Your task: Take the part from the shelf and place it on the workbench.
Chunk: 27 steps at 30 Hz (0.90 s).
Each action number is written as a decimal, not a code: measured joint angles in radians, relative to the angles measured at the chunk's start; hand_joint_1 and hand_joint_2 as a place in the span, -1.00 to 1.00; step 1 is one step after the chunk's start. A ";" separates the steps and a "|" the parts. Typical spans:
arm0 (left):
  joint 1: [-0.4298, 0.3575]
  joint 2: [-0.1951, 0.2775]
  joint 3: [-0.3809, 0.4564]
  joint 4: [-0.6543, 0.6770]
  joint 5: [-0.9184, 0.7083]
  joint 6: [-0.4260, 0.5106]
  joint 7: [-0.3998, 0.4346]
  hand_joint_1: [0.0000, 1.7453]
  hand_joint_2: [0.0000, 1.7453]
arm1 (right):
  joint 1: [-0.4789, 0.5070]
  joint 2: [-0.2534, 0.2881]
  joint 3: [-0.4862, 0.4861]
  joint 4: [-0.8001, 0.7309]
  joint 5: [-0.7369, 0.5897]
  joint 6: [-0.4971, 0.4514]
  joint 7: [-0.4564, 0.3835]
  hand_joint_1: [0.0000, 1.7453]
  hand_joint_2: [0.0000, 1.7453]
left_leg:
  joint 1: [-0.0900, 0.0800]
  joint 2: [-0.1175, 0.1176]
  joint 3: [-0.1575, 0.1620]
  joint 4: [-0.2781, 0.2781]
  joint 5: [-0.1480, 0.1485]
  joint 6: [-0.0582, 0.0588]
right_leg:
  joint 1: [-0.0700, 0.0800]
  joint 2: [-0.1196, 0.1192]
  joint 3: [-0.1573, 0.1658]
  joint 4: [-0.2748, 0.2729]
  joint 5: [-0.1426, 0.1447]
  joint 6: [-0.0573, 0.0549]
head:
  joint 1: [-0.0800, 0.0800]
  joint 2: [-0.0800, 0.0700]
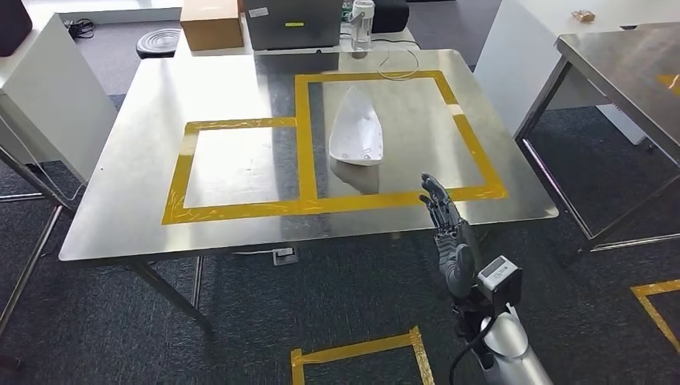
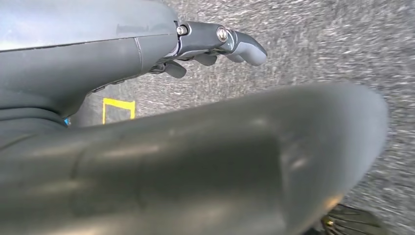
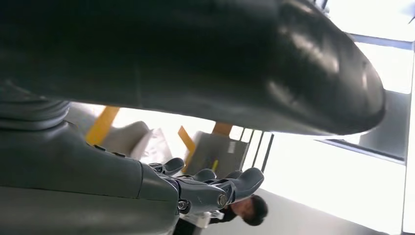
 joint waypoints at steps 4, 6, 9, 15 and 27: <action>-0.005 -0.004 0.005 0.000 0.004 -0.004 -0.005 -1.00 -1.00 | 0.039 0.009 -0.036 0.008 -0.033 0.019 0.017 -1.00 -1.00 | -0.001 0.003 -0.021 0.004 0.032 -0.018 | 0.011 0.000 0.164 -0.241 -0.008 -0.021 | 0.001 0.000; -0.006 -0.003 0.006 0.000 0.000 -0.010 -0.003 -1.00 -1.00 | 0.053 0.015 -0.060 0.027 -0.049 0.022 0.031 -1.00 -1.00 | 0.000 0.003 -0.021 -0.005 0.050 -0.032 | 0.012 0.000 0.159 -0.256 0.004 -0.034 | 0.002 0.000; -0.003 -0.003 0.006 0.000 -0.001 -0.011 0.001 -1.00 -1.00 | 0.062 0.027 -0.100 0.094 -0.070 0.035 0.034 -1.00 -1.00 | 0.001 0.000 -0.044 0.040 -0.018 -0.046 | 0.004 -0.004 0.130 -0.268 0.043 -0.055 | 0.000 0.000; -0.003 -0.004 0.012 0.001 0.009 0.006 -0.005 -1.00 -1.00 | 0.018 0.042 -0.180 0.417 -0.052 0.008 -0.025 -1.00 -1.00 | 0.003 -0.001 -0.018 0.229 -0.098 -0.055 | 0.006 -0.009 0.031 -0.250 0.111 -0.052 | -0.002 0.000; -0.004 -0.007 0.023 0.000 -0.008 -0.005 -0.011 -1.00 -1.00 | -0.143 0.072 -0.193 1.139 0.112 -0.138 0.292 -1.00 -1.00 | -0.002 0.000 0.058 -0.025 -0.028 0.007 | -0.002 -0.002 -0.073 -0.004 -0.052 0.002 | -0.003 0.000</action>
